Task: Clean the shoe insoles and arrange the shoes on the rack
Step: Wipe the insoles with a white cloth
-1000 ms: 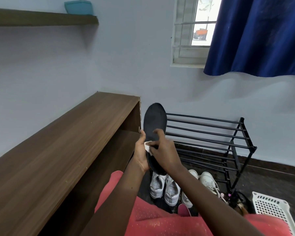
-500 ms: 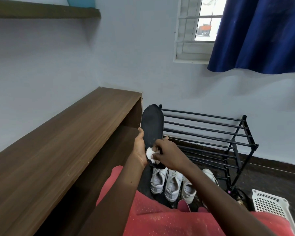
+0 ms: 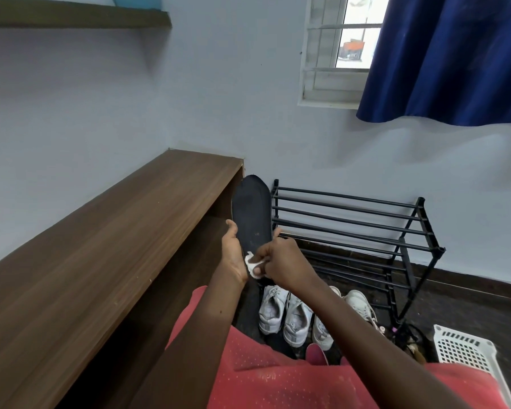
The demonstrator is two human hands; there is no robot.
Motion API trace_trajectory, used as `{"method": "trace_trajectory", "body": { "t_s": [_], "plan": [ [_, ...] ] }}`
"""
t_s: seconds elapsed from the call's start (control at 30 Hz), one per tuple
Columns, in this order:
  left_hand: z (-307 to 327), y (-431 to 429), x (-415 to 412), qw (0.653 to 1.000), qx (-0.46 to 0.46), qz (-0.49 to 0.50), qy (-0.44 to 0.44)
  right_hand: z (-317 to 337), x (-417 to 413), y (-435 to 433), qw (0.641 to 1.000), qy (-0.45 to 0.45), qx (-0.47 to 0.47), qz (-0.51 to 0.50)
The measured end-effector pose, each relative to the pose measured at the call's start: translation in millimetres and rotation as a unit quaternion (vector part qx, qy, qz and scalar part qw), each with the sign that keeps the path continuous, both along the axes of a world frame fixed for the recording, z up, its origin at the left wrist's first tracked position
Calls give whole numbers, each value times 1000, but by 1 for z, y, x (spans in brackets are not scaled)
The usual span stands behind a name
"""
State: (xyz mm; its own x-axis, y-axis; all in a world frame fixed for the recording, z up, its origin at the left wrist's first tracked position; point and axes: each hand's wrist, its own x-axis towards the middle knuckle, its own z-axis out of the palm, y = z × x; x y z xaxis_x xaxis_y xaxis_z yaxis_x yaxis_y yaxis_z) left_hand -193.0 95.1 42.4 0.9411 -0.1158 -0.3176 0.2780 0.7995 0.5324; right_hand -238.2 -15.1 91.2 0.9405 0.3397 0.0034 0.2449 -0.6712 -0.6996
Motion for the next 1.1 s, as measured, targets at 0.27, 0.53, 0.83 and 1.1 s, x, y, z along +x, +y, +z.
{"method": "trace_trajectory", "body": {
  "t_s": [0.27, 0.53, 0.83, 1.1],
  "plan": [
    [-4, 0, 6, 999, 10, 30, 7, 3, 6, 2, 999, -49, -2, -17],
    [9, -13, -16, 999, 20, -41, -29, 5, 30, 13, 990, -116, 11, -84],
    [10, 2, 1, 999, -35, -9, -8, 10, 4, 7, 996, -76, -28, 31],
    [10, 1, 1, 999, 3, 19, 30, 8, 0, 4, 996, -66, -34, 39]
  ]
}}
